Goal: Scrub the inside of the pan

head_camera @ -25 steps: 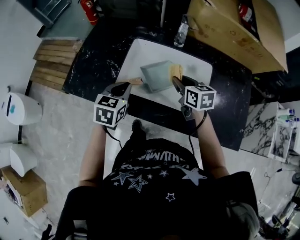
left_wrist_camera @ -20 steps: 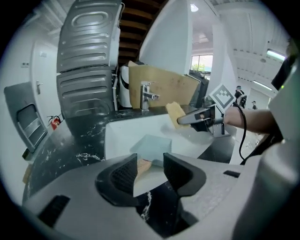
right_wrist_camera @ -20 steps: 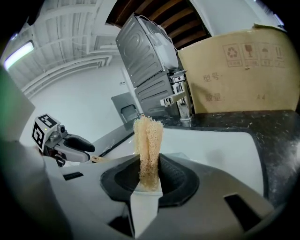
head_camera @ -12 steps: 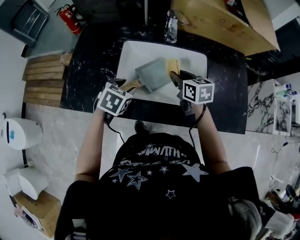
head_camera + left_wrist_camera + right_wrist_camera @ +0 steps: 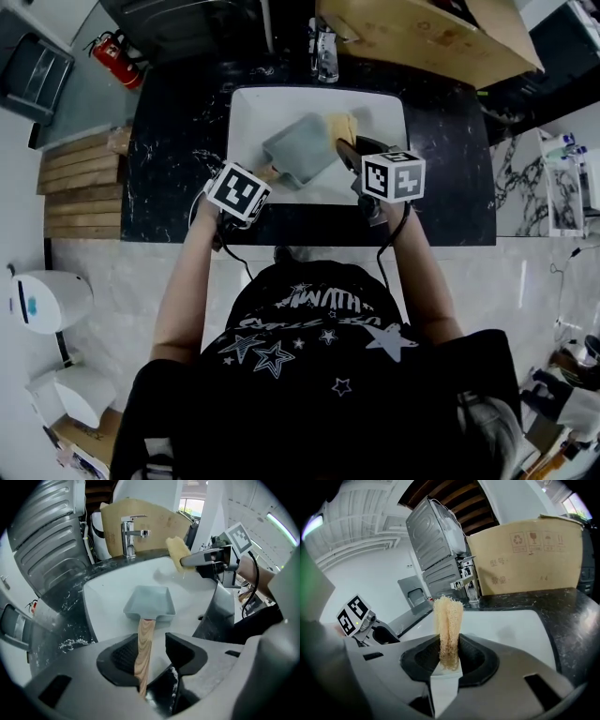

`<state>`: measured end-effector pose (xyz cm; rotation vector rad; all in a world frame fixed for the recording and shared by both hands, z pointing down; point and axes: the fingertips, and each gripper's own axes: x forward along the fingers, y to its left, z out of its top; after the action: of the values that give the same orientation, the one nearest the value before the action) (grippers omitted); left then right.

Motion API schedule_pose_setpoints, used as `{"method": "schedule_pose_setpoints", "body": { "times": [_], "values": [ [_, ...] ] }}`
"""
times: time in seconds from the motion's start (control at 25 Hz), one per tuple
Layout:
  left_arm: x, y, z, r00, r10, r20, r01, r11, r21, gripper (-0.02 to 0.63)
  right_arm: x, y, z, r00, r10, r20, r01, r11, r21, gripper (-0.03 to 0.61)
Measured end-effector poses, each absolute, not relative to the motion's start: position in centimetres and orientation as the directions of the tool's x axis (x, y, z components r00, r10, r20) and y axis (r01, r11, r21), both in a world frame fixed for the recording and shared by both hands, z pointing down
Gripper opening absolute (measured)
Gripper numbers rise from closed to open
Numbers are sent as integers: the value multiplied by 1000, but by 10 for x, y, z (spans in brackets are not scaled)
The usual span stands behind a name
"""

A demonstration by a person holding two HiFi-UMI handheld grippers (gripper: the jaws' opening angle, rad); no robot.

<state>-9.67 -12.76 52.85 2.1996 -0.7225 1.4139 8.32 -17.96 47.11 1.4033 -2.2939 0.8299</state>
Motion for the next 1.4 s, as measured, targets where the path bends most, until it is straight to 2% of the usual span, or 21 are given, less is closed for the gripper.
{"method": "schedule_pose_setpoints", "body": {
  "times": [0.16, 0.4, 0.8, 0.96, 1.2, 1.4],
  "values": [
    [-96, -128, 538, 279, -170, 945, -617, -786, 41, 169, 85, -181, 471, -442, -713, 544, -896, 321, -307, 92],
    [-93, -127, 542, 260, -147, 954, -583, -812, 34, 160, 86, -186, 476, -445, -707, 550, -894, 317, -316, 91],
    [-103, -132, 558, 119, -167, 979, -604, -794, -62, 164, 81, -208, 497, -524, -597, 607, -848, 426, -314, 91],
    [-104, -132, 559, 123, -144, 982, -613, -789, -39, 161, 87, -218, 519, -500, -555, 665, -856, 433, -282, 91],
    [-104, -132, 559, 136, -126, 983, -614, -789, -16, 156, 95, -233, 558, -389, -461, 797, -866, 479, -146, 91],
    [-104, -131, 559, 146, -124, 981, -612, -791, -9, 156, 87, -245, 583, -352, -378, 857, -857, 498, -132, 91]
  ]
}}
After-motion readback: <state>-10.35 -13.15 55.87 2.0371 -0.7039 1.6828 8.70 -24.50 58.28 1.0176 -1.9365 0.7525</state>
